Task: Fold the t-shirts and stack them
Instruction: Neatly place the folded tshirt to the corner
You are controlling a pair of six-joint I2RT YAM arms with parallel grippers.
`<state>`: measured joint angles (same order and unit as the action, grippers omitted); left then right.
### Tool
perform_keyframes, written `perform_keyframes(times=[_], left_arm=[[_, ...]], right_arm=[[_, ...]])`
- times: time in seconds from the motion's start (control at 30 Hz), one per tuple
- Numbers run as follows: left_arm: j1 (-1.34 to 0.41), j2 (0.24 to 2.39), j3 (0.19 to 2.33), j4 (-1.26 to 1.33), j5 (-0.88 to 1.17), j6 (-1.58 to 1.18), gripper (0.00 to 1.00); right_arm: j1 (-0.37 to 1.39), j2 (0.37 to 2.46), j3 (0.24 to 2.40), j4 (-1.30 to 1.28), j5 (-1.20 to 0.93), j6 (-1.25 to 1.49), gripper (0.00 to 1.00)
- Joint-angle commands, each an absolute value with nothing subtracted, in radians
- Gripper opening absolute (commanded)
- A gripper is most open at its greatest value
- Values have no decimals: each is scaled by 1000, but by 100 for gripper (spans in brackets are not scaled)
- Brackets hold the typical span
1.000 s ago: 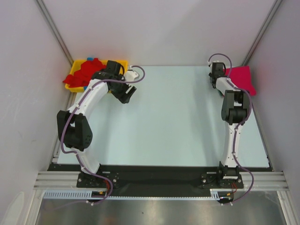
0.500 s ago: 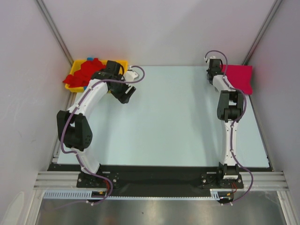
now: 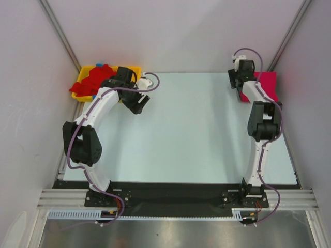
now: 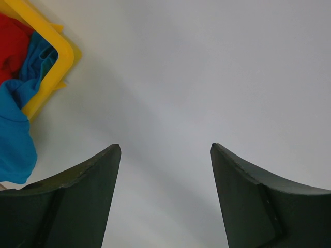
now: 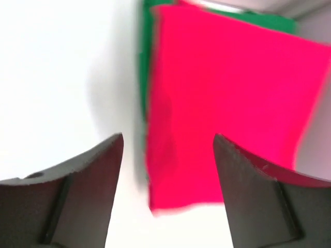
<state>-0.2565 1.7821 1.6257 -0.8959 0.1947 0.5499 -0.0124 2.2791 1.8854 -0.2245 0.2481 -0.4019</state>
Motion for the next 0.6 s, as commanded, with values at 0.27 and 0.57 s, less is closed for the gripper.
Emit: perform_keyframes(times=[0.27,0.57], left_arm=[[-247,1753,1652,-888,213,555,77],[-247,1753,1641,-897,180,555,77]], right_arm=[[-314,2149,1778,-83,109,-40,15],[-379,2361,2020,-207,9,-75,0]])
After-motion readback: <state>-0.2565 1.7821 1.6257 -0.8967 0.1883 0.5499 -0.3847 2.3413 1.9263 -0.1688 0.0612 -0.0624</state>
